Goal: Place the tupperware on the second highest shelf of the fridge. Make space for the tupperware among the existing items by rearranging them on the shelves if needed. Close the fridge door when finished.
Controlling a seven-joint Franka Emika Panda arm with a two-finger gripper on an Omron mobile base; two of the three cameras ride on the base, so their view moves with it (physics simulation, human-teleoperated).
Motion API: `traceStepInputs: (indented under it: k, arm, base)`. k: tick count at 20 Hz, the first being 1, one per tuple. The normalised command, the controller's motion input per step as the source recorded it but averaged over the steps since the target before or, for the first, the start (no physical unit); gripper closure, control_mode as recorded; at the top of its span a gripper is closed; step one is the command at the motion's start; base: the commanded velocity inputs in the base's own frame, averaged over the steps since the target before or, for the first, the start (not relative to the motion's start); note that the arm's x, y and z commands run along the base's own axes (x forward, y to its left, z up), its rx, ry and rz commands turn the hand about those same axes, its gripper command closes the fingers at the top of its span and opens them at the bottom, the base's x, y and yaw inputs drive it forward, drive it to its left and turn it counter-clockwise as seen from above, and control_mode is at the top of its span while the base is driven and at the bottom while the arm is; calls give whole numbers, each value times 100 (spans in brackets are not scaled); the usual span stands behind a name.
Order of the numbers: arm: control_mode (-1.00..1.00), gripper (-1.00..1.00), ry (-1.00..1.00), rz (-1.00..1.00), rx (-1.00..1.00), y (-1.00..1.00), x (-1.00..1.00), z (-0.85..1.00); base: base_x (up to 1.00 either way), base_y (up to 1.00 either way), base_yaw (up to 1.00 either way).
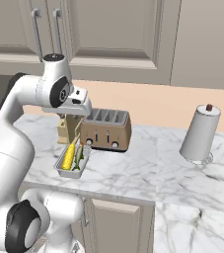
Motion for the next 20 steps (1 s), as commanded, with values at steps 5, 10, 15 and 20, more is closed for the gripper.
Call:
traceStepInputs:
  k: [5, 10, 15, 20]
  arm:
    - [-100, -100, 0, 0, 0, 0, 0, -20]
    - [-100, -100, 10, 0, -4, -3, 0, -54]
    - [-100, -100, 12, 0, -4, -6, 0, -59]
    - [-100, -100, 5, 0, -1, -5, -2, -75]
  base:
    - [0, 0, 0]
    - [0, 0, 0]
    - [0, 0, 0]
    - [0, 0, 0]
